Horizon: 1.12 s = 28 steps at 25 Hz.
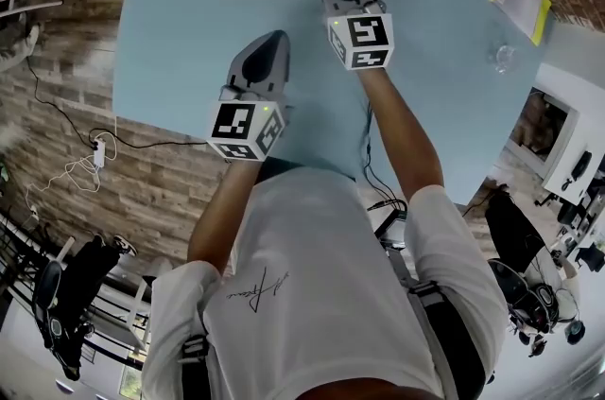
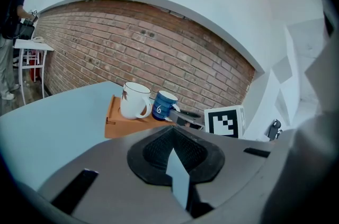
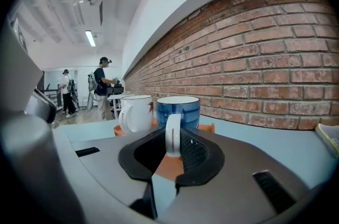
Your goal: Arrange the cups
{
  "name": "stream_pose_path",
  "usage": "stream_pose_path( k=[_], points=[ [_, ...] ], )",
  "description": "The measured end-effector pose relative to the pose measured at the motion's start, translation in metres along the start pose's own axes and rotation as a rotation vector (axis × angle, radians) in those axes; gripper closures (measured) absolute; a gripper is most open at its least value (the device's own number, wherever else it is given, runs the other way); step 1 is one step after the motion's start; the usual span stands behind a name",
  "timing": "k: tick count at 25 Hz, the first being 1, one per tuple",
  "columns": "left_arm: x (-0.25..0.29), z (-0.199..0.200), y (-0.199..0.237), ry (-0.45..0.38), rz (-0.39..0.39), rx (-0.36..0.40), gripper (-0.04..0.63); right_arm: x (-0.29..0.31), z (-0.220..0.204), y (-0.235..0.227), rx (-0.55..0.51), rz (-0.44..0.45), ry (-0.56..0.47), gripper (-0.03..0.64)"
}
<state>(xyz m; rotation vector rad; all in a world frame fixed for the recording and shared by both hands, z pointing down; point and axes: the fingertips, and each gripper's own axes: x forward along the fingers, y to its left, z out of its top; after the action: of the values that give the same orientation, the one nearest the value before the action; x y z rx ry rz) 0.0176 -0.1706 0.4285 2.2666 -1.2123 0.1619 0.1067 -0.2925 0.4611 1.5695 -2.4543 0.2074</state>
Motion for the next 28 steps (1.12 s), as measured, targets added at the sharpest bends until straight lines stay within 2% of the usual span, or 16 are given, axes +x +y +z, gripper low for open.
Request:
stream_pose_path(
  k=[12,16,22,28],
  points=[
    [-0.005,0.001,0.001,-0.008,0.007,0.000,0.586,0.000,-0.003,-0.001,0.027,0.003,0.000,0.554],
    [-0.009,0.004,-0.001,-0.015,0.004,0.013,0.586,-0.005,-0.009,-0.002,0.059,0.005,0.020,0.517],
    [-0.012,0.005,-0.005,-0.025,-0.006,-0.003,0.586,-0.025,-0.016,-0.002,0.077,0.007,0.045,0.512],
    [-0.022,0.005,-0.011,-0.037,-0.024,0.000,0.586,-0.058,-0.007,-0.001,0.110,-0.012,0.029,0.512]
  ],
)
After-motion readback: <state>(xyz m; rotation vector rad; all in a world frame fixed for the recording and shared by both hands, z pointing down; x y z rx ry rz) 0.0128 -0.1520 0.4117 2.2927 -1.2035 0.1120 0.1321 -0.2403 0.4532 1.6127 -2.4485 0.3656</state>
